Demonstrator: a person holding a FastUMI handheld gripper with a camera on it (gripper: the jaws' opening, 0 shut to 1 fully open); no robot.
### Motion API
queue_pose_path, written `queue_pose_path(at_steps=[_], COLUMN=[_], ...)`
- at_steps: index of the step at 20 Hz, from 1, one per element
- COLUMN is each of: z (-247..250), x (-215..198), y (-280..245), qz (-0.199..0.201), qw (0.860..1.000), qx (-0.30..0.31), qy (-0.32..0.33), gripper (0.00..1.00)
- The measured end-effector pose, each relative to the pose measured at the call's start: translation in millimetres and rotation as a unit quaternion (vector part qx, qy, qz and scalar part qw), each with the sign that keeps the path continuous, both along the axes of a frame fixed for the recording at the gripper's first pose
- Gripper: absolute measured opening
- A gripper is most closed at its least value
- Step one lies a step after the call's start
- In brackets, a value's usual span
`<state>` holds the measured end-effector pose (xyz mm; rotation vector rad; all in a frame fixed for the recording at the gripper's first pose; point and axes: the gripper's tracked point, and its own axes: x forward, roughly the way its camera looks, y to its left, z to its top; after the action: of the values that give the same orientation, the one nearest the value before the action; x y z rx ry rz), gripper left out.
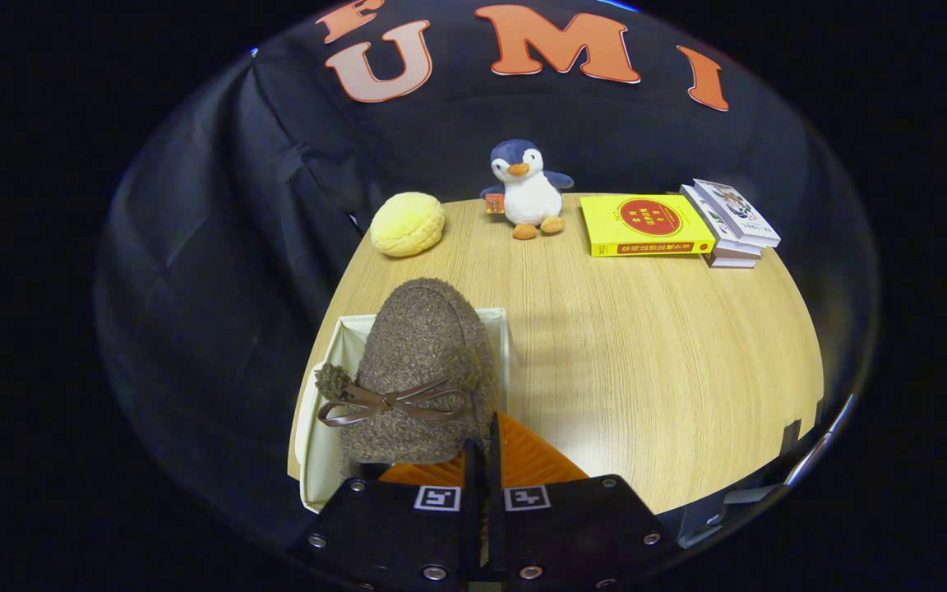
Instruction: Open the storage box then place both shoes into the box .Put the left shoe in first, then the right shoe, with the right side of both shoes facing outward in a uniform manner.
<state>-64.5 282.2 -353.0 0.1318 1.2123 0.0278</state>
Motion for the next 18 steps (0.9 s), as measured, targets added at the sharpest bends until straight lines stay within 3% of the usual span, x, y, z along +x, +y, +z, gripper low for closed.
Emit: queue_pose_path(at_steps=[6, 10, 13, 18], z=[-38, -53, -38, -3], x=[-12, -20, -22, -12], y=[13, 18, 27, 21], qz=[0.019, 0.026, 0.031, 0.047], qw=[0.998, 0.997, 0.998, 0.999], qx=[-0.044, -0.049, -0.032, 0.014], qy=[0.030, 0.050, 0.045, 0.007], gripper=[0.05, 0.13, 0.24, 0.33])
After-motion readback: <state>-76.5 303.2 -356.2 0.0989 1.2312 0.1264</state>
